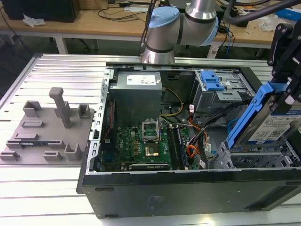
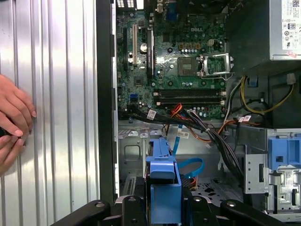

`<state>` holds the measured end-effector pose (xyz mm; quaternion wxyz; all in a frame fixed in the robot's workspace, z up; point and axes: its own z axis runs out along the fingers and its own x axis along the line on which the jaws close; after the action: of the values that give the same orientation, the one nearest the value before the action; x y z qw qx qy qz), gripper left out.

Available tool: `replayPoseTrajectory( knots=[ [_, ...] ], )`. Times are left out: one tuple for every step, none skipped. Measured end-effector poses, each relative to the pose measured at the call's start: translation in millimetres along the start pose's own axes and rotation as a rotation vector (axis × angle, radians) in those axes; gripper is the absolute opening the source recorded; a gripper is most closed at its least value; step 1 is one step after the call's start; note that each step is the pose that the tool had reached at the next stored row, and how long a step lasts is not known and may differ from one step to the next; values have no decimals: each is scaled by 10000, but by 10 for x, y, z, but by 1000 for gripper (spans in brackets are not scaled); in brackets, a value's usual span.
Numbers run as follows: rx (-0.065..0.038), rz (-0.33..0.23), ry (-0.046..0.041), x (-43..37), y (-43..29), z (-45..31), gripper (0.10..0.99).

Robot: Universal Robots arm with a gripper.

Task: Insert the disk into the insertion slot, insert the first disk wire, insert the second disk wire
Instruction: 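Insert the disk into the insertion slot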

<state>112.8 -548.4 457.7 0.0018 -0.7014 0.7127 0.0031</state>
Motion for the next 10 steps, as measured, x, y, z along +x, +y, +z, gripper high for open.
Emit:
replayPoseTrajectory(
  knots=[
    [0,0,0,1,0,6,369],
    [0,0,0,2,0,14,369],
    [0,0,-1,2,0,20,369],
    [0,0,0,3,0,27,369],
    [0,0,-1,4,0,34,369],
    [0,0,0,6,0,52,369],
    [0,0,0,7,0,66,369],
    [-1,1,3,8,0,89,369],
    [0,0,-3,9,0,111,369],
    [-3,0,-1,9,0,122,369]
  ],
)
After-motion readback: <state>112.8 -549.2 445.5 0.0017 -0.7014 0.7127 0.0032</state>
